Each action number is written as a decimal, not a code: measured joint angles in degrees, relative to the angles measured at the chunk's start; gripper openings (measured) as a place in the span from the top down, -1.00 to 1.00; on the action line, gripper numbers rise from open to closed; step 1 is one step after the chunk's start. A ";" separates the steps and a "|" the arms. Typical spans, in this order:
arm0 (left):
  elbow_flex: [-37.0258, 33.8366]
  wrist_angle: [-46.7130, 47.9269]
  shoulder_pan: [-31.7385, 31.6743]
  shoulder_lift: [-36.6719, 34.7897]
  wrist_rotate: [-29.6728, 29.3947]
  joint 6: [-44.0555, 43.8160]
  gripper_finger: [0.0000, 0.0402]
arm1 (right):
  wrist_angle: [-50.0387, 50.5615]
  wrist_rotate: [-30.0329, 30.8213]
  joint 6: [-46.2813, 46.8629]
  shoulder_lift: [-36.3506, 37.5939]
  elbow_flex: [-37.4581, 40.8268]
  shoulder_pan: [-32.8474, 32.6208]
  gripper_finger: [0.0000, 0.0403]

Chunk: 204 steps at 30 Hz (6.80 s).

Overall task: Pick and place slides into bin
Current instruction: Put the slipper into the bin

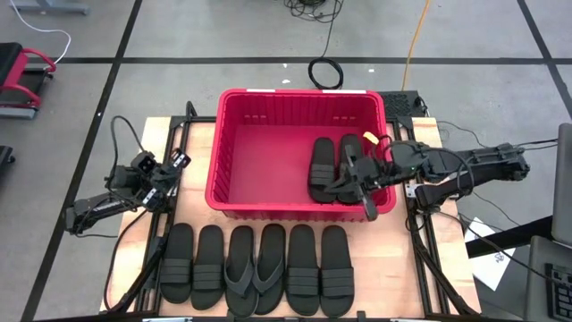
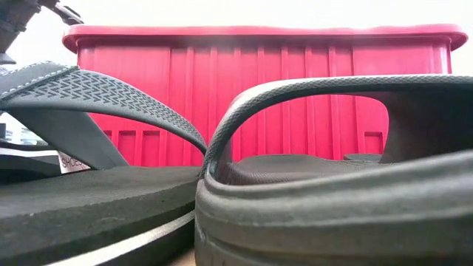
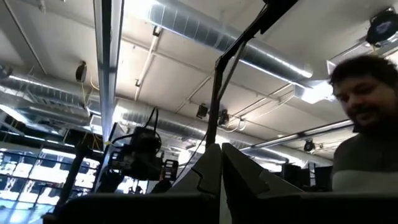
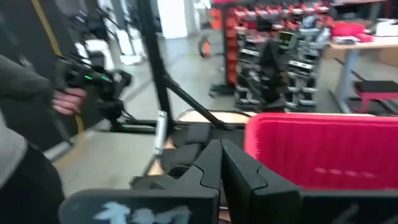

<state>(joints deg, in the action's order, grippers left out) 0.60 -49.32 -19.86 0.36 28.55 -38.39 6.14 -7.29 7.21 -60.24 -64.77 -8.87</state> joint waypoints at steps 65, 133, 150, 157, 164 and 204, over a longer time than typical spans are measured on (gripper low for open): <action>73.93 47.86 38.80 72.15 -26.31 37.88 1.00 | 7.12 13.46 12.83 16.87 18.16 -20.14 1.00; 73.92 46.53 55.15 74.84 -51.22 26.06 0.99 | -31.02 -2.03 36.89 -28.28 32.67 -26.65 -0.06; 73.92 46.64 55.15 74.85 -51.09 27.58 0.99 | -35.00 -9.39 41.50 -25.69 30.64 -26.92 0.96; 73.92 47.04 55.19 74.85 -49.64 27.72 0.99 | -31.52 -9.51 41.18 -17.53 27.17 -30.08 0.97; 73.92 47.37 55.19 74.84 -49.11 28.64 0.99 | -5.99 -9.86 33.21 -10.80 10.71 -32.79 0.98; 73.90 71.64 49.61 59.85 -59.20 24.57 0.99 | 31.33 -34.70 -23.06 -37.15 -31.11 39.62 0.96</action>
<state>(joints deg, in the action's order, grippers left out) 74.50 22.32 29.76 60.21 -30.65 -13.82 37.47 -41.99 -15.86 -97.40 -95.88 30.74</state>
